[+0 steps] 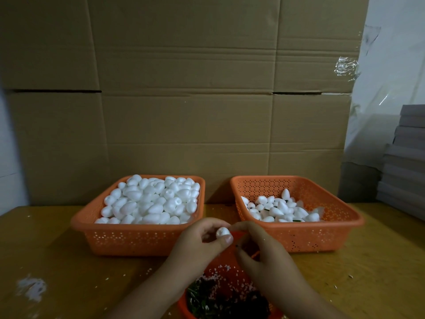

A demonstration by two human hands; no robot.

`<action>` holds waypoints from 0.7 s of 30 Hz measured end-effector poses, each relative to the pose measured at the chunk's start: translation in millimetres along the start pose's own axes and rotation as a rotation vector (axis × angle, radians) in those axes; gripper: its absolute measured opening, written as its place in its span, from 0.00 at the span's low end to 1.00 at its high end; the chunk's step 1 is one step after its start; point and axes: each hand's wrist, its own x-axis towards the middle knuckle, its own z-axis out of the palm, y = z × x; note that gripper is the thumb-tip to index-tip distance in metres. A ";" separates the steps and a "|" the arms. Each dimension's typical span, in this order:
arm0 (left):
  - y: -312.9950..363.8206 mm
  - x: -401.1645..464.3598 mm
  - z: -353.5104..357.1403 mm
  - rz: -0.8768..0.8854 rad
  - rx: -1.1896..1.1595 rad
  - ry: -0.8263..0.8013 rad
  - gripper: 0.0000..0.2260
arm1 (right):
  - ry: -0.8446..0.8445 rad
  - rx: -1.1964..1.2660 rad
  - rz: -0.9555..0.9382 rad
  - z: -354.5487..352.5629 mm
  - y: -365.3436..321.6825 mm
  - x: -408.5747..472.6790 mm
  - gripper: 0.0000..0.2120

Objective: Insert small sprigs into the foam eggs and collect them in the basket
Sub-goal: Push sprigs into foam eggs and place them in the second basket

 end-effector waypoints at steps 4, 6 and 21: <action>-0.5 1.9 -1.9 0.012 -0.102 0.027 0.08 | -0.013 -0.023 0.014 -0.5 1.0 -1.0 0.11; 0.0 2.4 -2.2 0.015 -0.141 0.033 0.08 | -0.055 -0.057 0.013 -0.1 -0.2 -1.5 0.12; 0.7 1.5 -1.4 0.041 -0.077 0.061 0.11 | -0.001 -0.013 -0.019 -1.4 -3.6 -2.0 0.26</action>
